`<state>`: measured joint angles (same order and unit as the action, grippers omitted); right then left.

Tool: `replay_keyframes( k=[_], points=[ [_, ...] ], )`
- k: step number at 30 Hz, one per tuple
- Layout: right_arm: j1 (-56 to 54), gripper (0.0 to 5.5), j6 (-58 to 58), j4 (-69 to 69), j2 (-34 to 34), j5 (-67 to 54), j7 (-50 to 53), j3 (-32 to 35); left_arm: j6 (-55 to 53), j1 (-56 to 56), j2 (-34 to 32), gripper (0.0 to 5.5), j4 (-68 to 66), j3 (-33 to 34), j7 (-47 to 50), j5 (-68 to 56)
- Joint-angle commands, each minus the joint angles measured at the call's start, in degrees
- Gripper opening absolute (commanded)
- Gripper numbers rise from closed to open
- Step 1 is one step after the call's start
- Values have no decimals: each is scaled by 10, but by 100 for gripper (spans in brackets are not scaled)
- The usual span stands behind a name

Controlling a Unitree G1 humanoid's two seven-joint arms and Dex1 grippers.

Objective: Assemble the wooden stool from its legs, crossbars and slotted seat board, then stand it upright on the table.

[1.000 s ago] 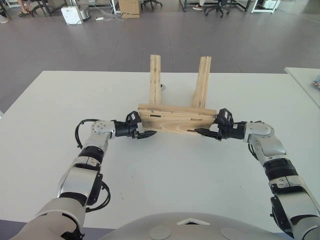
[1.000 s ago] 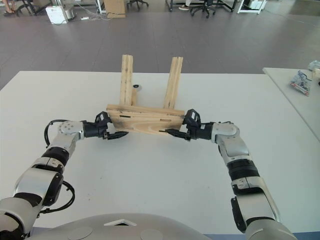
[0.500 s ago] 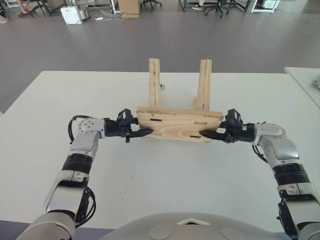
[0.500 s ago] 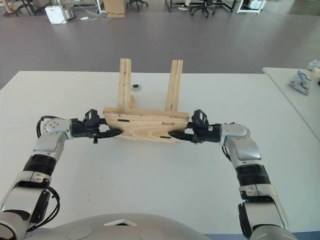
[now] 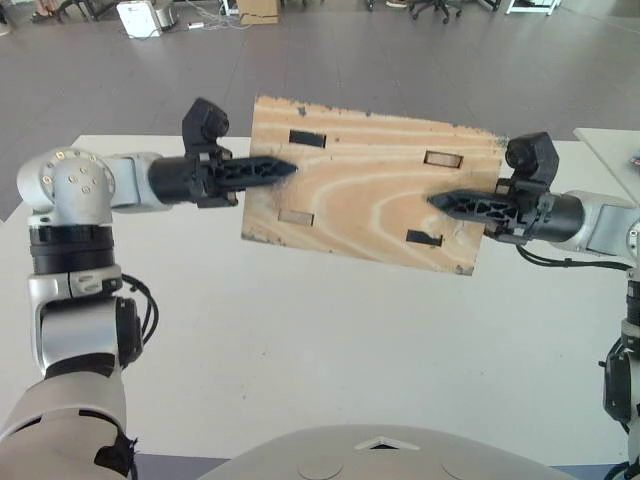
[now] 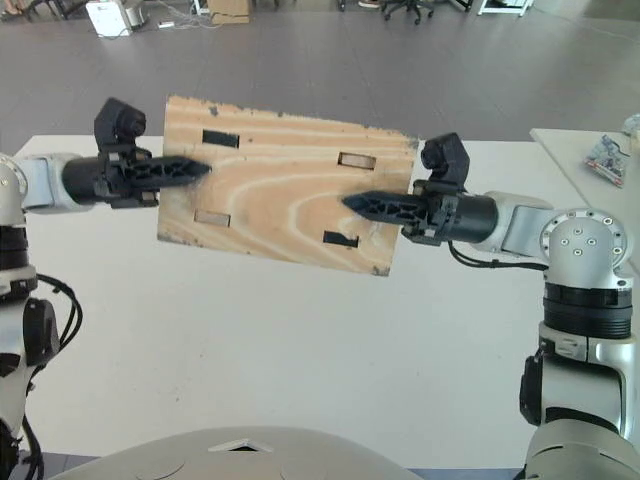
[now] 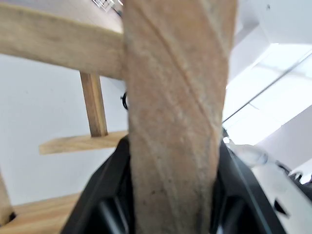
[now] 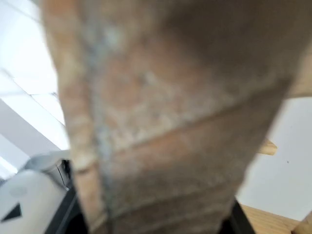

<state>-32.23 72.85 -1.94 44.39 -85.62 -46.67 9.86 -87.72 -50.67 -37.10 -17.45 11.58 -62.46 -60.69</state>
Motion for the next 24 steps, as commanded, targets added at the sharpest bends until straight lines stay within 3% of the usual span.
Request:
replay_keyframes(
  k=[1,5,7,14,18,21,24],
  points=[
    [-167,141,-47,-94,-53,-232,161,24,-38,-140,104,136,-140,163,130,-132],
    [-233,136,-154,-176,-114,-120,413,44,88,-116,195,136,-117,269,400,-104],
    [-244,136,-186,-181,-135,-39,487,36,158,-113,232,136,-90,299,528,-90],
    [-237,145,-150,-171,-157,3,554,21,189,-116,257,137,-16,285,696,-88],
    [-228,148,-95,-221,-163,-73,686,34,145,-102,291,135,0,285,851,-103],
    [-208,135,-110,-285,-181,-45,756,47,175,-82,324,78,19,300,961,-94],
    [-180,135,-146,-336,-213,-6,762,52,228,-54,323,28,-1,304,987,-54]
  ],
)
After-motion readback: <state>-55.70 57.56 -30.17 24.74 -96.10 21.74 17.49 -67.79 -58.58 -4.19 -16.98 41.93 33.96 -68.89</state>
